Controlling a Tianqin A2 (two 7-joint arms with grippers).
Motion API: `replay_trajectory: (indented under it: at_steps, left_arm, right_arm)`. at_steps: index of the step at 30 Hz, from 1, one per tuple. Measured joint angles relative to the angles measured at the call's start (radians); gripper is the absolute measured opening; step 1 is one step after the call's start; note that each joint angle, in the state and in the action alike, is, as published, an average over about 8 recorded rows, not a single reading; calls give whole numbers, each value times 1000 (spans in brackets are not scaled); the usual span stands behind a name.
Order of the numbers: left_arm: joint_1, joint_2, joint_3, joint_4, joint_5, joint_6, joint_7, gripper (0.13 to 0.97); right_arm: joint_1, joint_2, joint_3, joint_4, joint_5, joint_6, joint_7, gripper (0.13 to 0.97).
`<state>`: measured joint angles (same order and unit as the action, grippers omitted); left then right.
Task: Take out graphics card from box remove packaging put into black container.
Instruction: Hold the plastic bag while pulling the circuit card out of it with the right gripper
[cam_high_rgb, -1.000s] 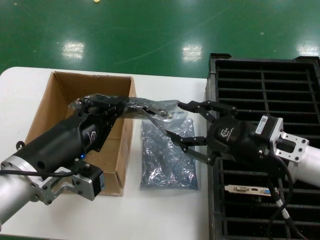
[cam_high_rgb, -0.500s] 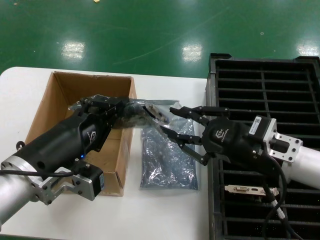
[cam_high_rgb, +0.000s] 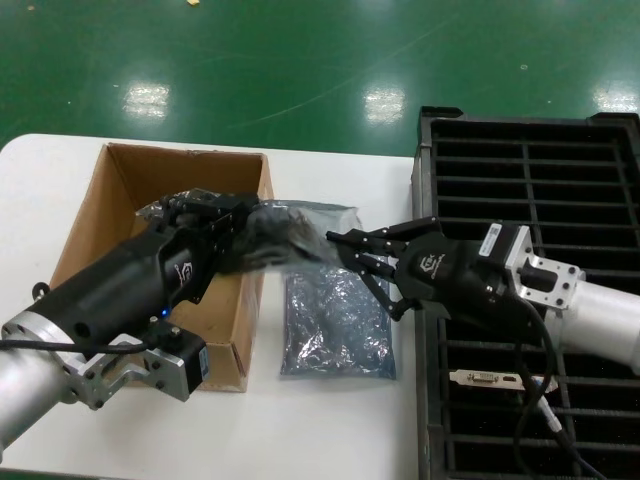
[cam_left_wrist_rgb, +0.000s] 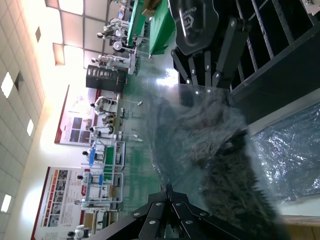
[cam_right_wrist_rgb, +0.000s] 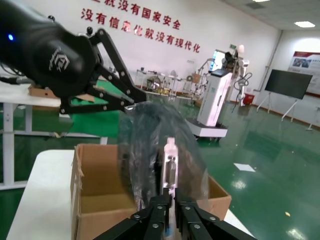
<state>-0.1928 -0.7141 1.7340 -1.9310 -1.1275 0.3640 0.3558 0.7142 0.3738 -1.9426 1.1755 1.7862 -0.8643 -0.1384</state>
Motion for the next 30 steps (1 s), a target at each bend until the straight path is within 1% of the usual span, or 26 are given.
replay_trajectory:
  at_steps: [8,18,27,30]
  left_arm:
    - [0,0,0,0,0,0,0,139]
    - [0,0,0,0,0,0,0,139]
    - [0,0,0,0,0,0,0,139]
    - [0,0,0,0,0,0,0,139]
  right_arm:
    - [51,-27,-10,-100,-11,-27,-31,148]
    - [83,-48,-12,-162,-15,-55,-56,142]
    - [104,-70,-12,-195,-17,-72,-73,204]
    - [112,-79,-10,-208,-16,-74,-77,253]
